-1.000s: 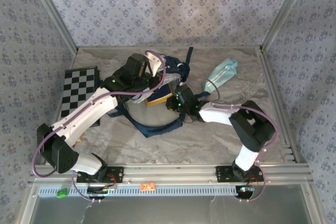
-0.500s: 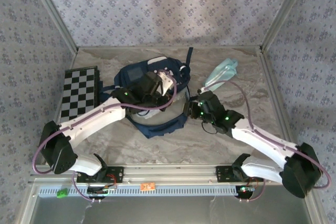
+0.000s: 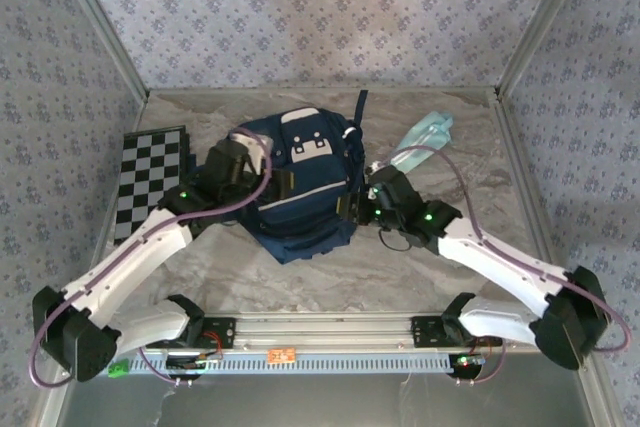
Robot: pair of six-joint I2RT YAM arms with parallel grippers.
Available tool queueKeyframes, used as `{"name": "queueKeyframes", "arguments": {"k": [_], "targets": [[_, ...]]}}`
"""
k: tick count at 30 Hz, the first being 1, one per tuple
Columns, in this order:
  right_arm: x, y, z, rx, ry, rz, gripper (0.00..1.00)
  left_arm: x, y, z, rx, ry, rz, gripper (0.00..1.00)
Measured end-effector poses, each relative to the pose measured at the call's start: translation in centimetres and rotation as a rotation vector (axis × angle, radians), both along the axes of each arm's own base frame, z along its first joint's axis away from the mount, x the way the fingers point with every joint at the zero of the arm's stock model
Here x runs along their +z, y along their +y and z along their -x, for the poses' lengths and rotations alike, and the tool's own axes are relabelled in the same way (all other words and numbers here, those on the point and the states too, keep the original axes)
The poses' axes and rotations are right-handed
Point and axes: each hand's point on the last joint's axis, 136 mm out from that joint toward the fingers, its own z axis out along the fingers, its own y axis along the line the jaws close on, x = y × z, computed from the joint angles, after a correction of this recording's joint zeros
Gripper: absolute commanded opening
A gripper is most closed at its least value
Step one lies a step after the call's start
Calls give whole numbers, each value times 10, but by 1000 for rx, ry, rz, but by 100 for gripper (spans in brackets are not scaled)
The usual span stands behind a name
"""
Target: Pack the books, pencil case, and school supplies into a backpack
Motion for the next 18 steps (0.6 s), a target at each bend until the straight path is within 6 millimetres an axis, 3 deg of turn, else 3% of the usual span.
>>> {"name": "queueKeyframes", "arguments": {"k": [7,10,14,18], "targets": [[-2,77,-17,115,20,-14,49,-43,67,-17,233,162,20,65],[-13,97,-20,128,34,-28,47,-57,90,-24,327,228,64,66],[-45,106,-25,115,86,-10,43,-73,107,-32,406,296,110,66],[-73,99,-22,101,125,26,42,-89,119,-41,467,345,139,65]]}}
